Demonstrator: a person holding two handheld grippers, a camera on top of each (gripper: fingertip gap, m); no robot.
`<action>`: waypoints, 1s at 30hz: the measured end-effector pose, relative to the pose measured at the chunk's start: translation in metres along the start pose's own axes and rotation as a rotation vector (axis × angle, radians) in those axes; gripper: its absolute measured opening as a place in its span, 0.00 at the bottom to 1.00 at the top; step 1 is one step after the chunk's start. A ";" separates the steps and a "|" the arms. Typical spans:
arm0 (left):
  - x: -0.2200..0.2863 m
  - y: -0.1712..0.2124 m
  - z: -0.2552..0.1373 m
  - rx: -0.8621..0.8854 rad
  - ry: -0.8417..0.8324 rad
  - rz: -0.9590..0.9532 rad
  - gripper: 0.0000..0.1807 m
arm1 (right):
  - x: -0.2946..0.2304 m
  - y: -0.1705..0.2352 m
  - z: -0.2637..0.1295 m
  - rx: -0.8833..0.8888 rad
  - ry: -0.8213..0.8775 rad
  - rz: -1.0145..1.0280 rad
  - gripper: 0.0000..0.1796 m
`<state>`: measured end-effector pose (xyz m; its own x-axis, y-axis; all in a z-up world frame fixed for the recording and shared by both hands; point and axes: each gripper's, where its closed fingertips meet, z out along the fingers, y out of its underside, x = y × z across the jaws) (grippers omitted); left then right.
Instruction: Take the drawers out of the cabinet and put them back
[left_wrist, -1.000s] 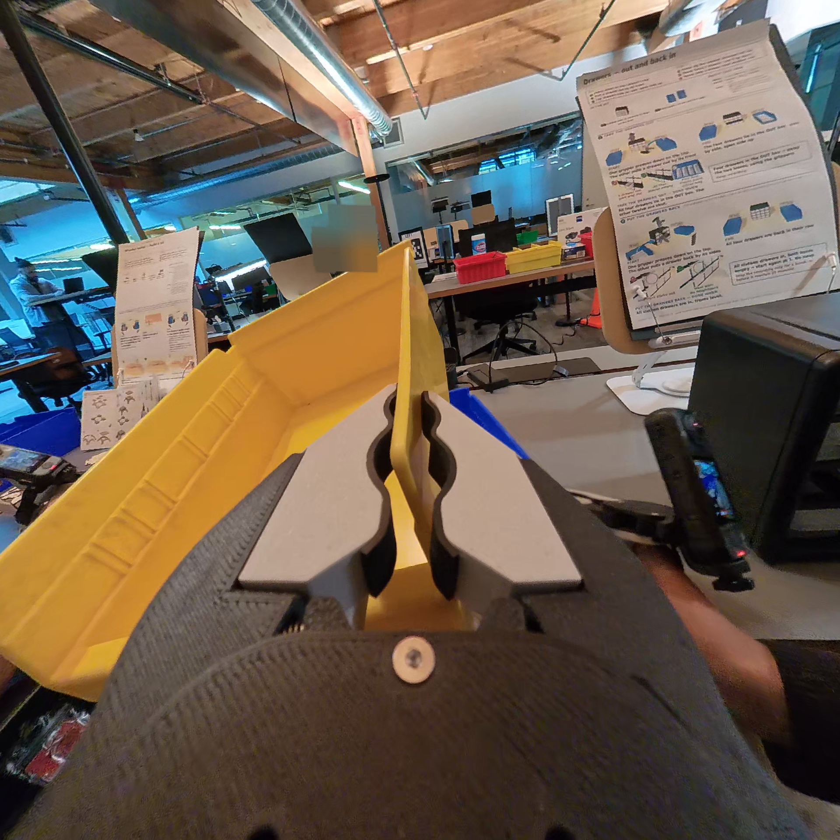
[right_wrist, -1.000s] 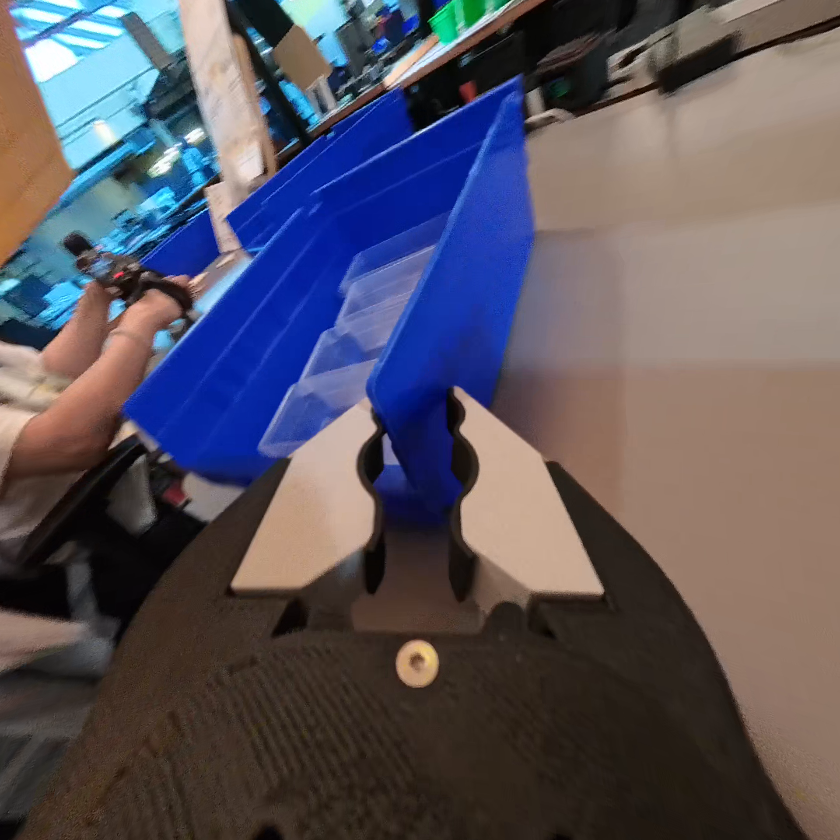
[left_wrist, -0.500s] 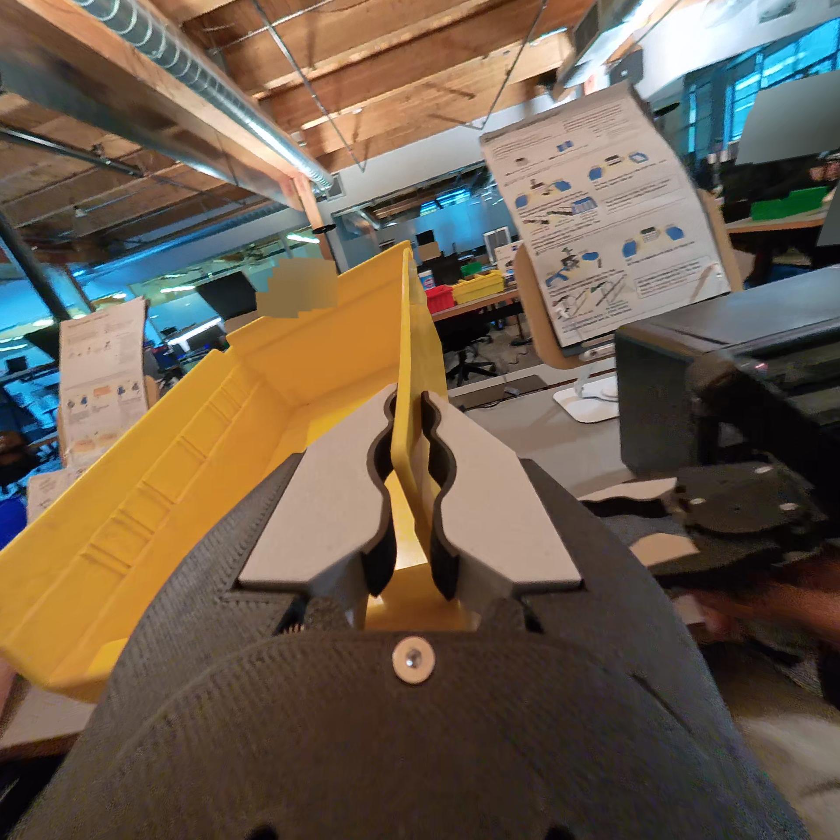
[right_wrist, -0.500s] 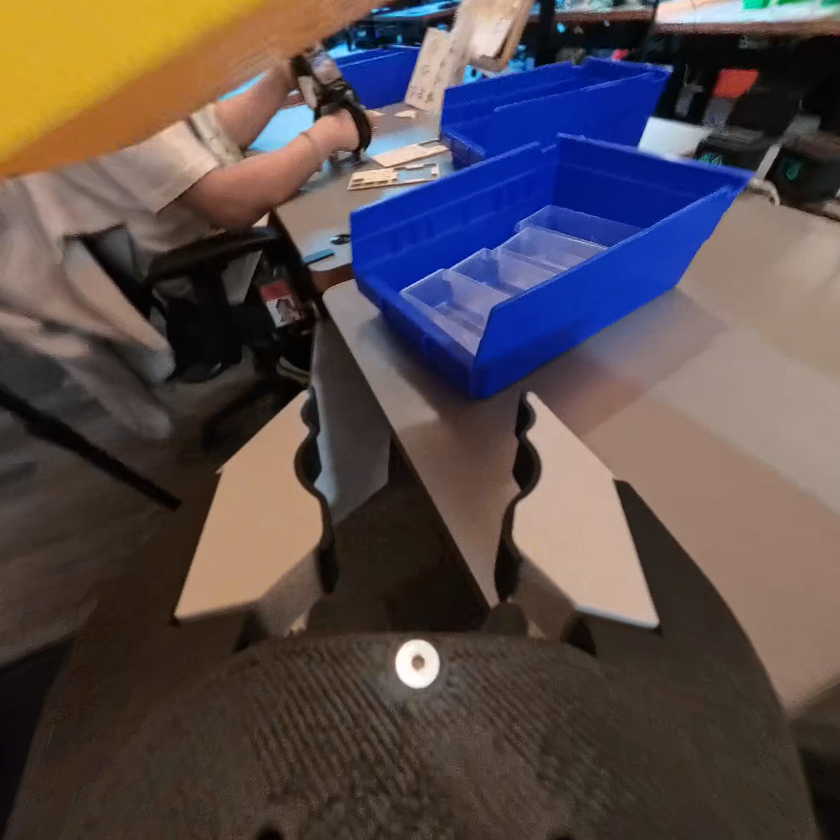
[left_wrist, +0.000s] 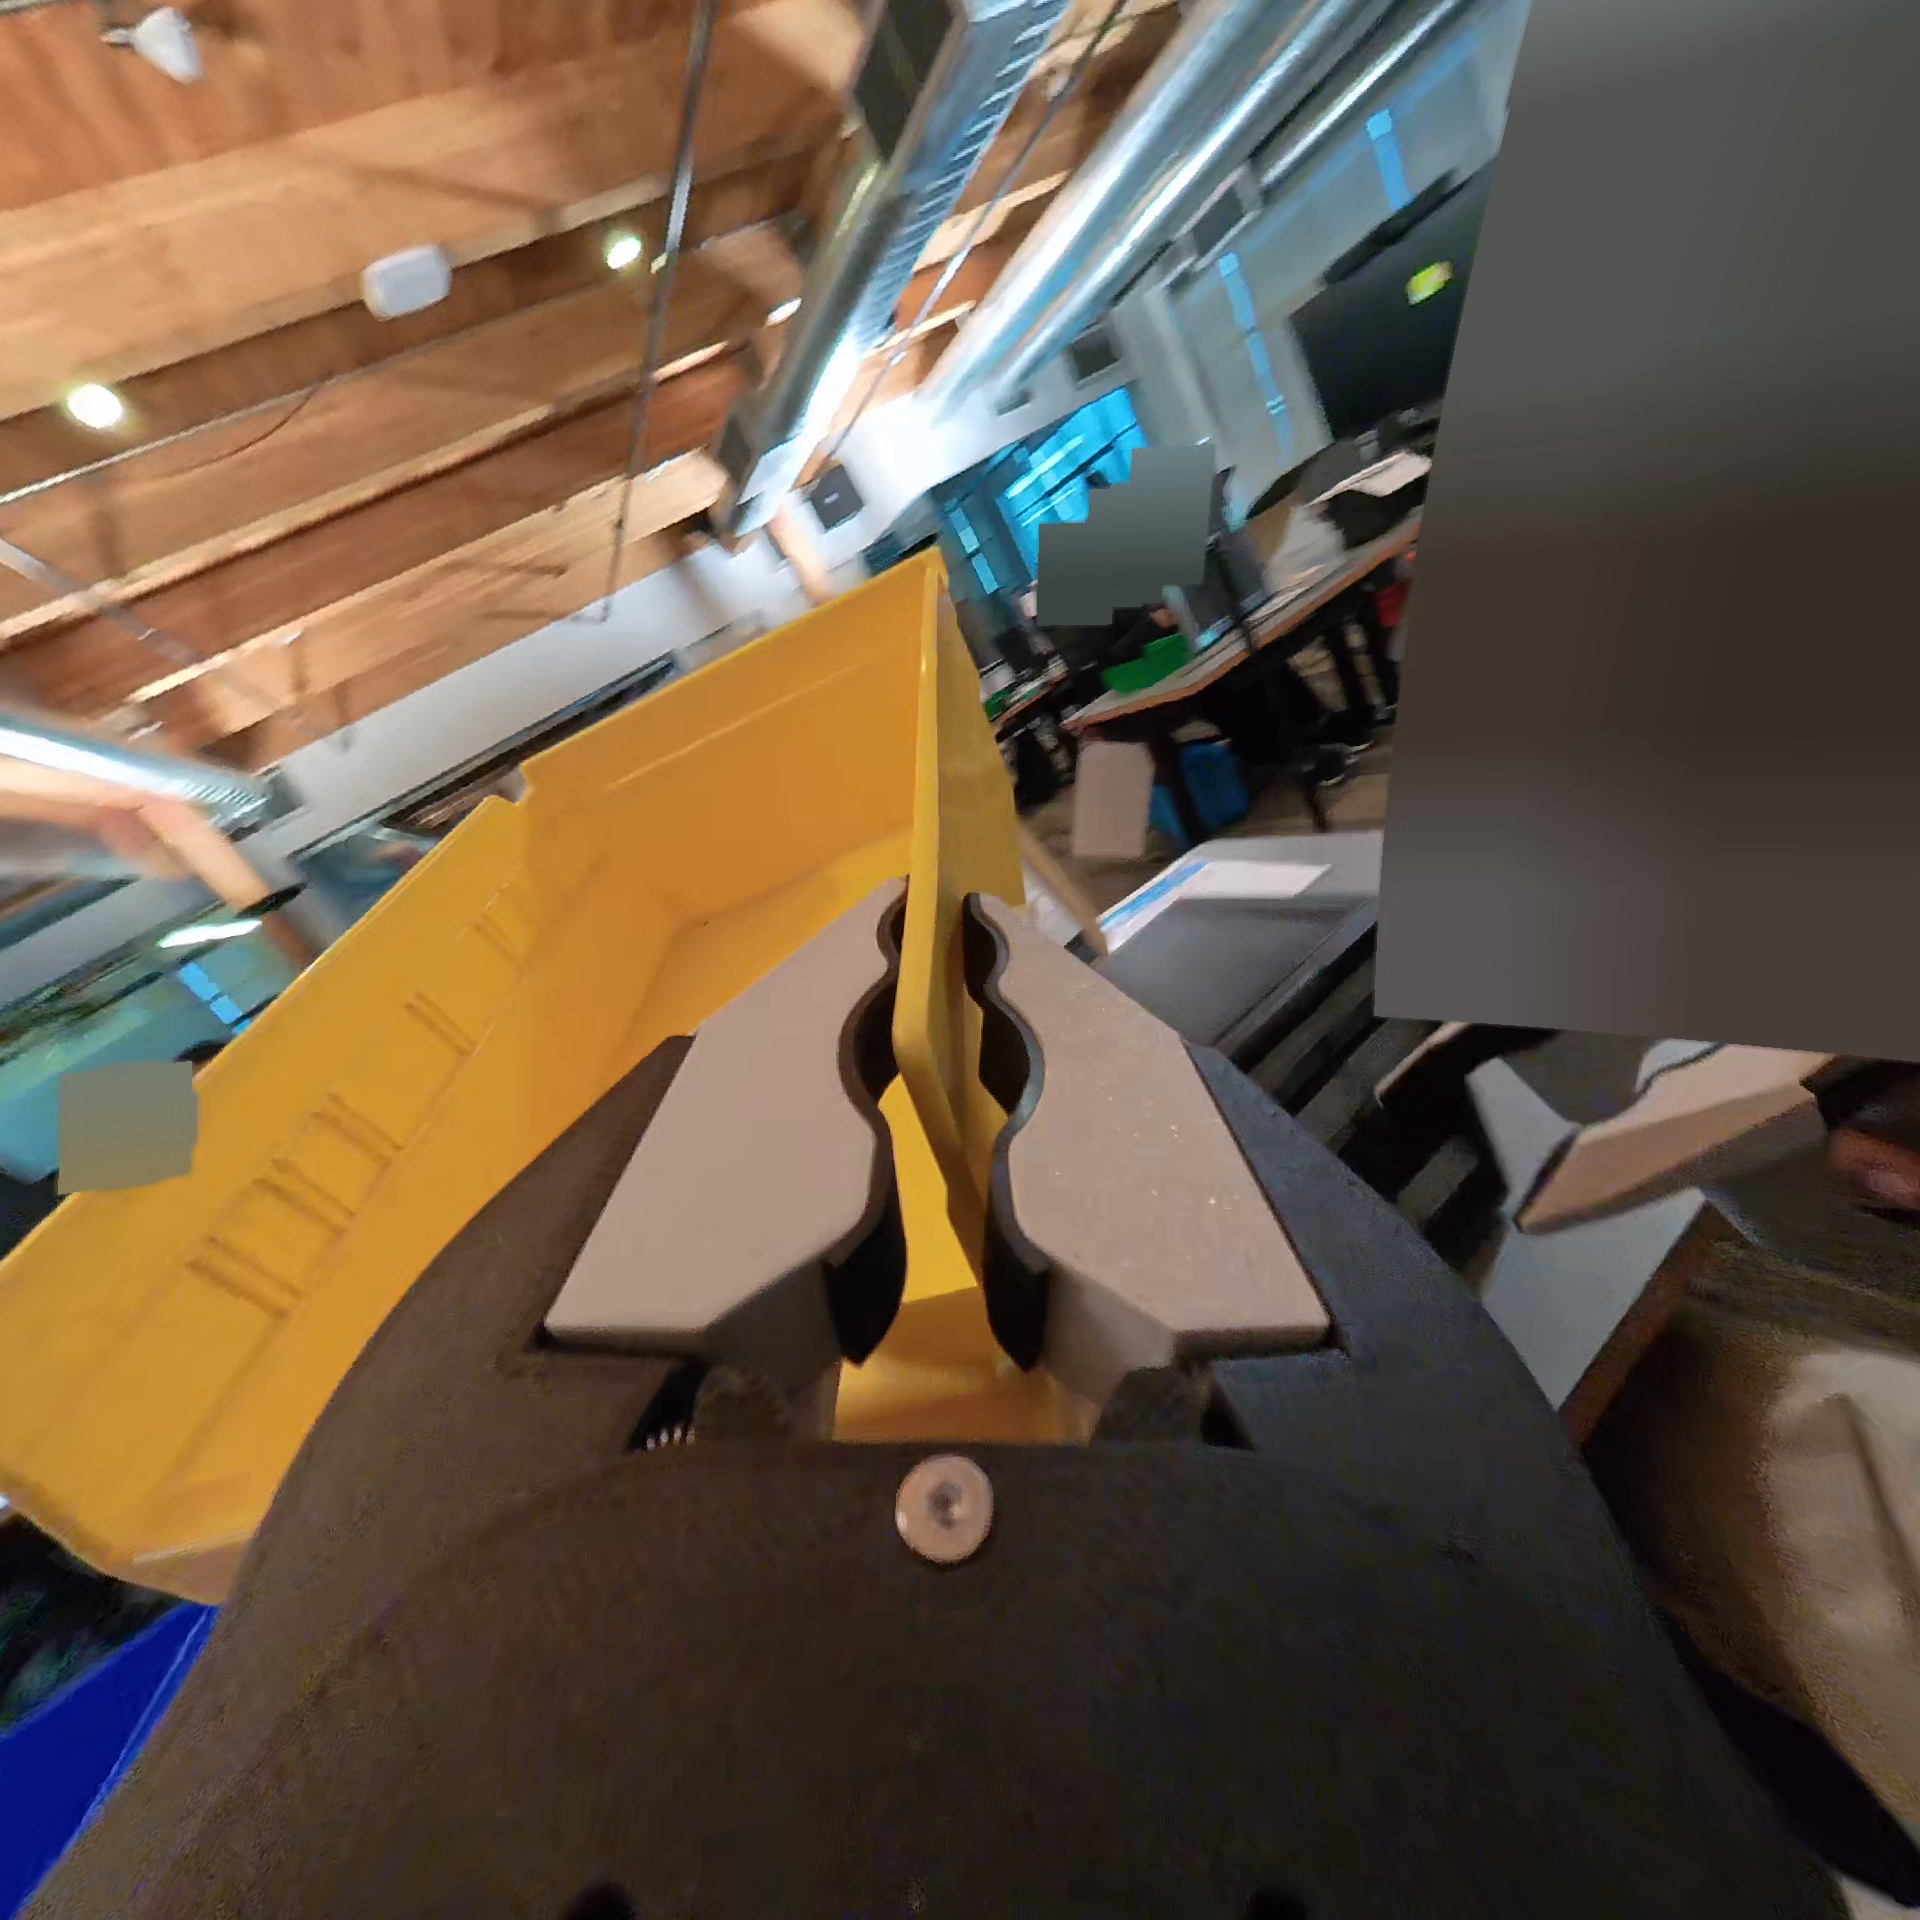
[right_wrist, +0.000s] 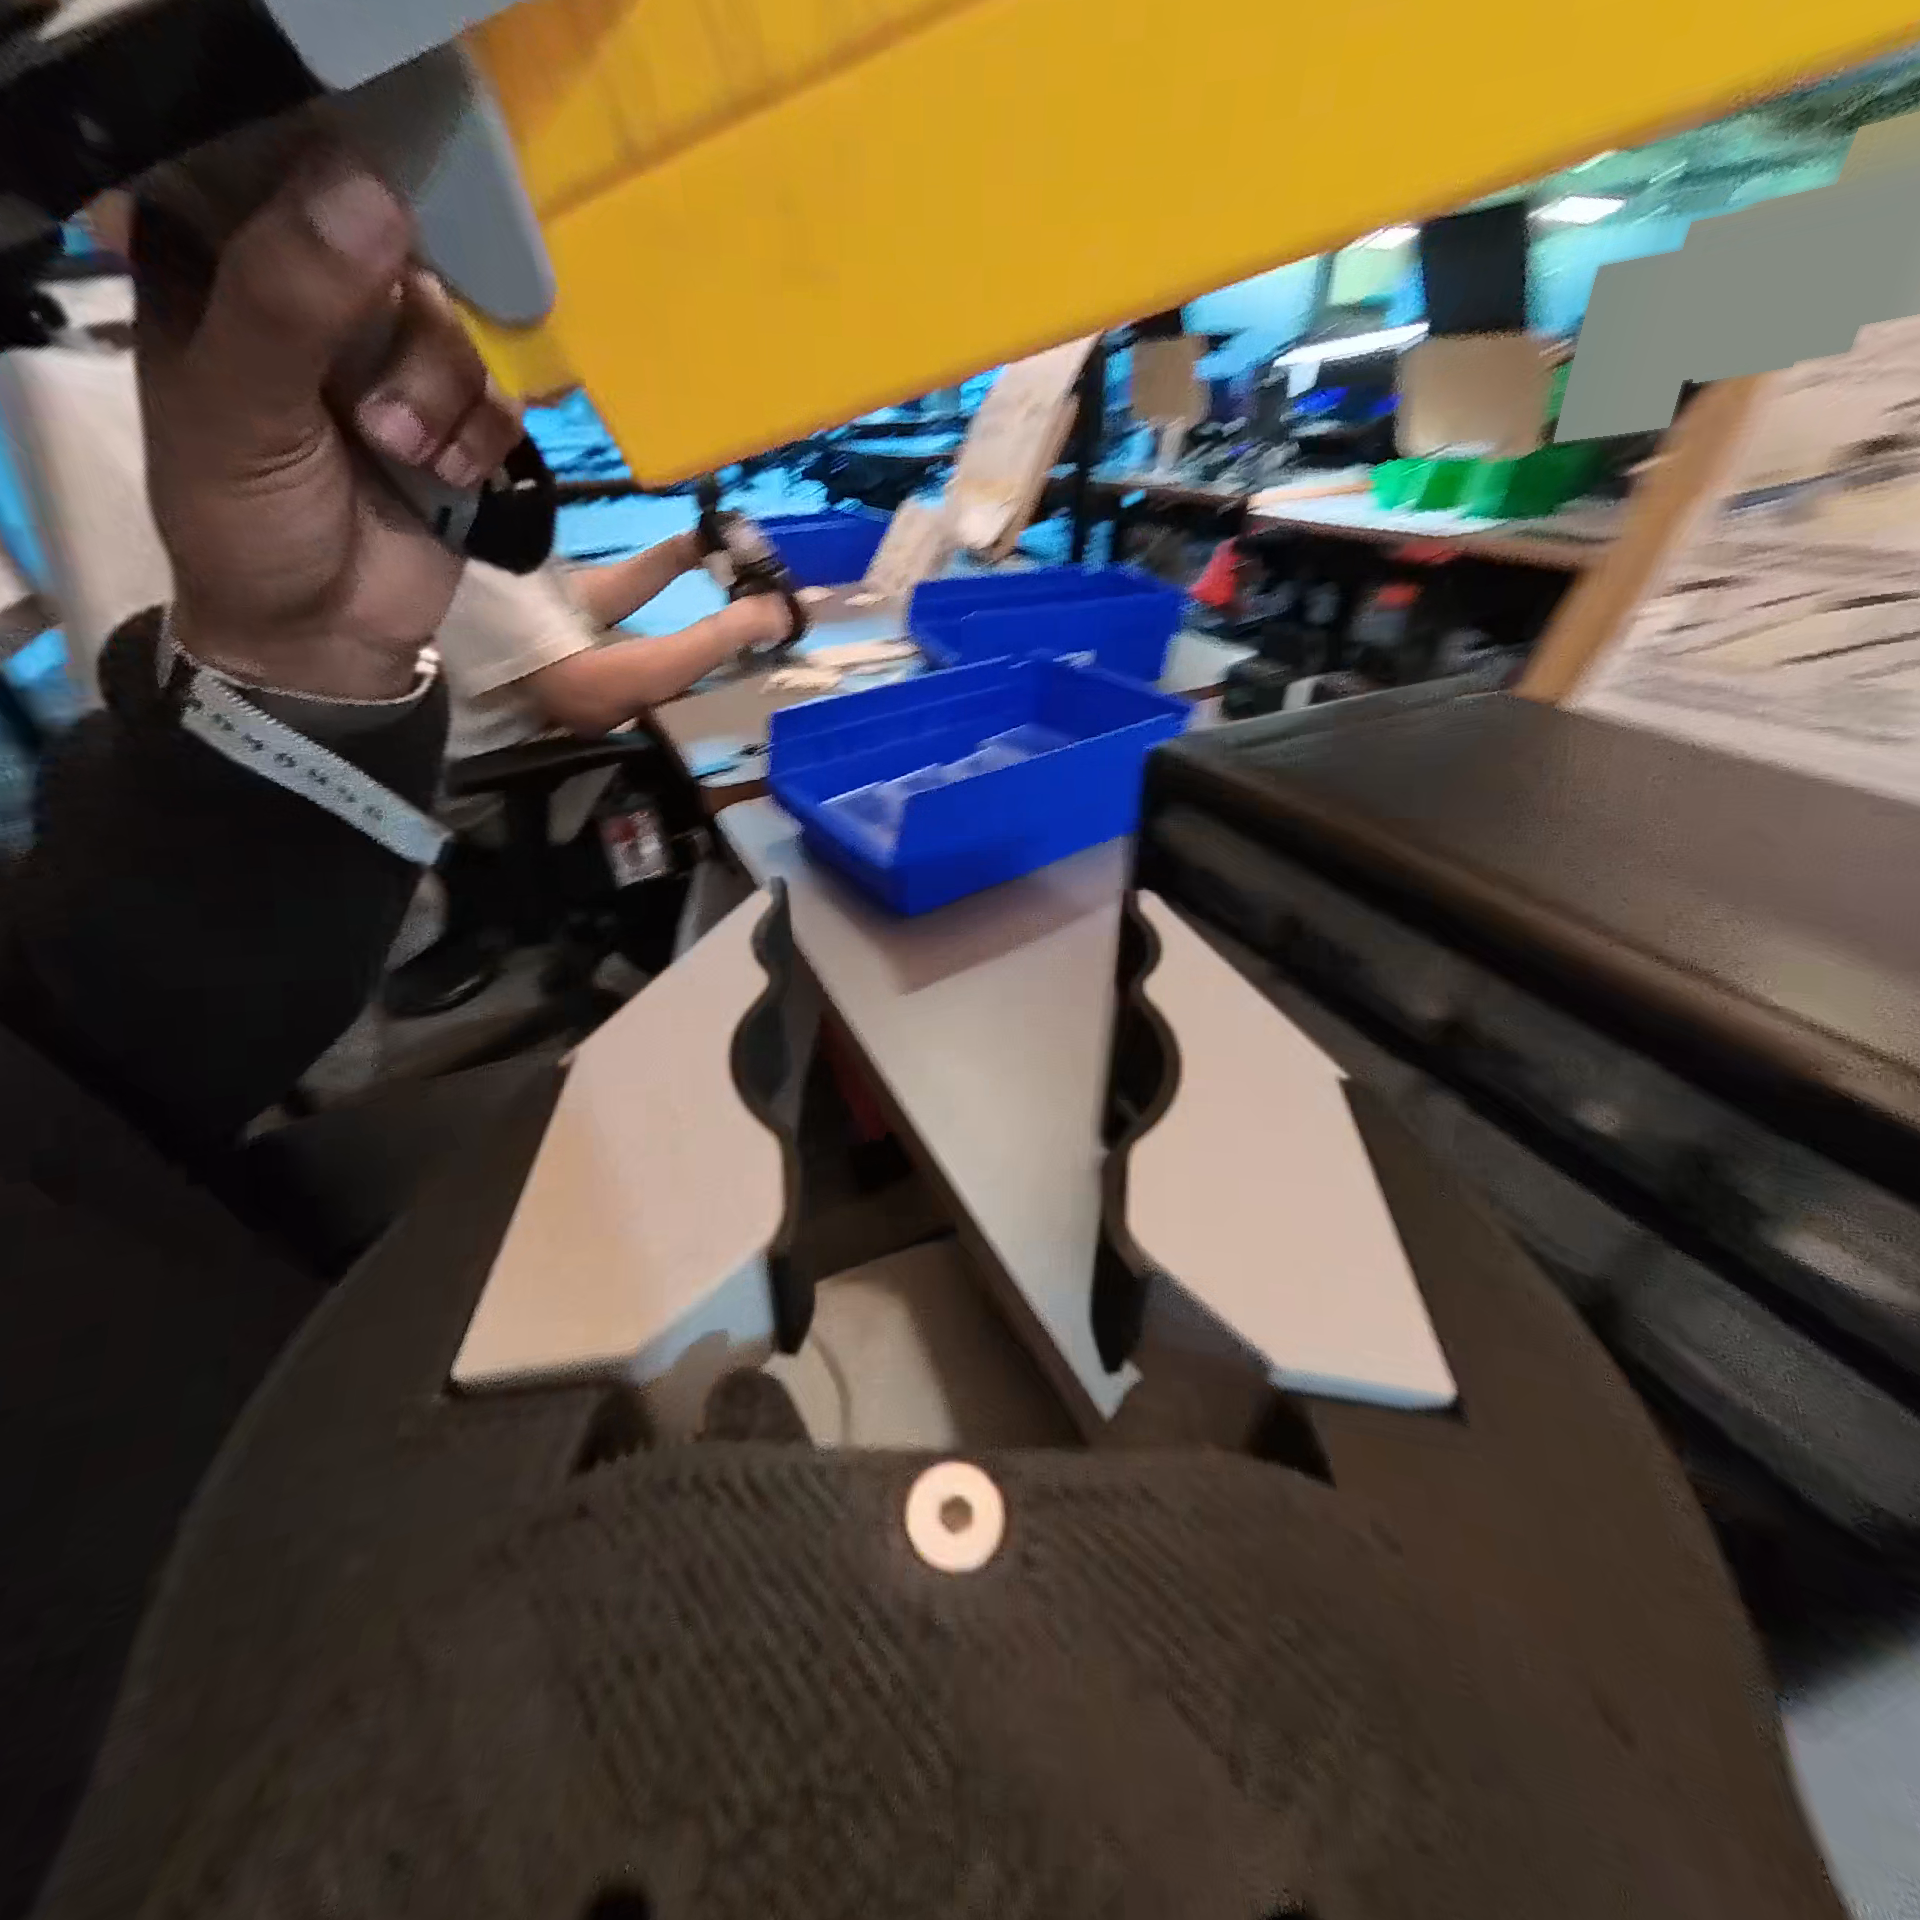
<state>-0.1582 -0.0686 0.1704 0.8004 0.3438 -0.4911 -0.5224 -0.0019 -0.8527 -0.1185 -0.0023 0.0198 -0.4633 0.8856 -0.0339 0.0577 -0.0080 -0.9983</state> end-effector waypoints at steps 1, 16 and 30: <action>0.013 -0.011 0.015 0.025 0.041 -0.003 0.00 | 0.013 -0.007 -0.021 0.029 0.060 -0.010 0.35; 0.281 -0.070 0.219 0.165 0.609 -0.223 0.01 | 0.156 0.023 -0.319 0.324 0.884 0.131 0.37; 0.418 0.081 0.292 -0.064 0.588 -0.079 0.01 | 0.196 0.081 -0.349 0.305 0.988 0.356 0.38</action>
<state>0.0479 0.3491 -0.0521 0.8739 -0.2326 -0.4268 -0.4508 -0.0599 -0.8906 0.1038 0.3326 -0.0514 0.4586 0.7906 -0.4058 -0.2373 -0.3312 -0.9132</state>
